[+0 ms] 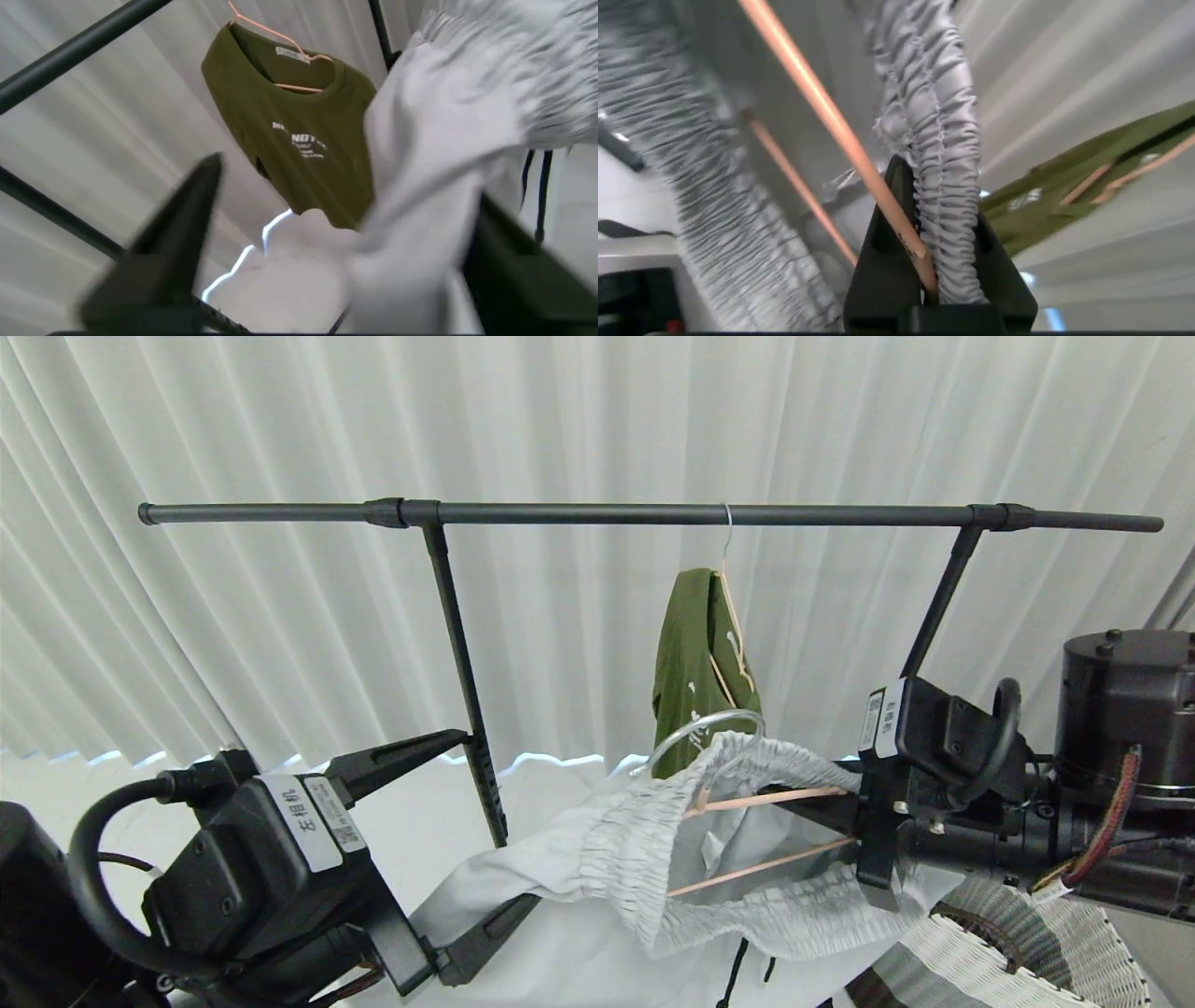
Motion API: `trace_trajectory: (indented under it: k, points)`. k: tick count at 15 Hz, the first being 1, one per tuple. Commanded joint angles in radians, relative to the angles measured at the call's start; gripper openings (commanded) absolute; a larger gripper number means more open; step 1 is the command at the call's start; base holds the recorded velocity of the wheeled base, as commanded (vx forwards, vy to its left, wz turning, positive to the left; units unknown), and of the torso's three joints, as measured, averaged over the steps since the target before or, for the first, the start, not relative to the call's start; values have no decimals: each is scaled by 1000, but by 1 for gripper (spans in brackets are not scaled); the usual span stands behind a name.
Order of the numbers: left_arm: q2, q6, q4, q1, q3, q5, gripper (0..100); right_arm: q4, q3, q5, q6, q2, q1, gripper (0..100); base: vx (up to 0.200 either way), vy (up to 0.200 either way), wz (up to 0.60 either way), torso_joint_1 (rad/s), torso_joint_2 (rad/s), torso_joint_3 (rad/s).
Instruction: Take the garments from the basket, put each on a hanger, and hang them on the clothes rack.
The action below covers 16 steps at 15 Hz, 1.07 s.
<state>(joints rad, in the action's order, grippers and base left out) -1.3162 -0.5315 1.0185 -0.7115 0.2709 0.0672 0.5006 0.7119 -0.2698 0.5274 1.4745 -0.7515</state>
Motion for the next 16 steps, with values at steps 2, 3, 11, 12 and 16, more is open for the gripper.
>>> trace_trajectory:
  k: [2, 3, 11, 12, 16]
  points:
    - [72, -1, -3, -5, -50, 2, 100, 1, 0, 0, 39, -26, 72, 0, 0, 0, 0, 0, 0, 0]
    - [94, -1, -3, -11, -70, 2, 100, 1, 1, 0, 42, -29, 98, 0, 0, 0, 0, 0, 0, 0]
    - [60, -1, -8, -13, -121, 0, 100, 6, 17, 20, 48, -40, 167, 0, 0, 0, 0, 0, 0, 0]
    - [32, 2, -8, -13, -133, 0, 100, 6, 18, 20, 49, -49, 167, 0, 0, 0, 0, 0, 0, 0]
    - [-101, 10, -8, 30, -228, -3, 100, 6, 23, 20, 42, -83, 170, 0, 0, 0, 0, 0, 0, 0]
